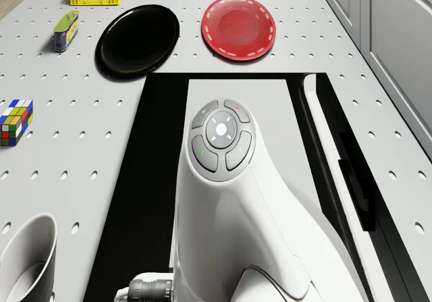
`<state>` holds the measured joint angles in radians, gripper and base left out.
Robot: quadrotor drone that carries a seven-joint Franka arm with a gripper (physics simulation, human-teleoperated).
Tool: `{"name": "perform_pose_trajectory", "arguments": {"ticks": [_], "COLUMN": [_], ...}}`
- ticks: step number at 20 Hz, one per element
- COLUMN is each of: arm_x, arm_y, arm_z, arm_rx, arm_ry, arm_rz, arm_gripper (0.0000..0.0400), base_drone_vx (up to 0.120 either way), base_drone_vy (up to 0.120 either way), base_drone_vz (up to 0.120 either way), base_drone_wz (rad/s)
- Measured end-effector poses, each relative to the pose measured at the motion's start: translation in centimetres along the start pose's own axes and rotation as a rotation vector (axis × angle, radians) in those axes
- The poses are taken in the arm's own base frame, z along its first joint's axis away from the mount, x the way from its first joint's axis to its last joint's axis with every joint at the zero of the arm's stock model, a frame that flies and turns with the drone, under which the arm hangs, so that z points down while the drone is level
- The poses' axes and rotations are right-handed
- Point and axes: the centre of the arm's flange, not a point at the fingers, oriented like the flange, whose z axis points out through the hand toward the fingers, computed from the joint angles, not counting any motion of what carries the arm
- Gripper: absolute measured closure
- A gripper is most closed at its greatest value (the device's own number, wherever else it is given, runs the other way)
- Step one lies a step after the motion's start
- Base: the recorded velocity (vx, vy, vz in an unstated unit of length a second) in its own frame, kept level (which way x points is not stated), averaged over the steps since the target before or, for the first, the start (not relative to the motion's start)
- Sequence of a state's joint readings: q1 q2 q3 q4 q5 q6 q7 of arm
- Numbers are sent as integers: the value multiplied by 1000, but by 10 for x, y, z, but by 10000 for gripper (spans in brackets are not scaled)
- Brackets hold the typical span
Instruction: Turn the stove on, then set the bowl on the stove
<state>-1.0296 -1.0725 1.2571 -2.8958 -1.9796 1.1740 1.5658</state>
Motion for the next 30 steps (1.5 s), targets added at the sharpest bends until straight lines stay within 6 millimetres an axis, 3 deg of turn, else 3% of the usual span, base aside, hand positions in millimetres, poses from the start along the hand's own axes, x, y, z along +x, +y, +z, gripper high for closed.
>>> {"name": "perform_pose_trajectory", "arguments": {"ticks": [6,16,30], "arm_x": [-1,-1,6], "arm_y": [-1,-1,6], "arm_z": [0,0,15], "arm_rx": [-8,-12,-12], "arm_ry": [9,13,14], "arm_rz": [0,0,0], "arm_gripper": [0,0,0], "base_drone_vx": [33,56,17], "base_drone_vy": [-87,-24,0], "base_drone_vz": [-120,-120,-3], "base_drone_wz": [0,0,0]}}
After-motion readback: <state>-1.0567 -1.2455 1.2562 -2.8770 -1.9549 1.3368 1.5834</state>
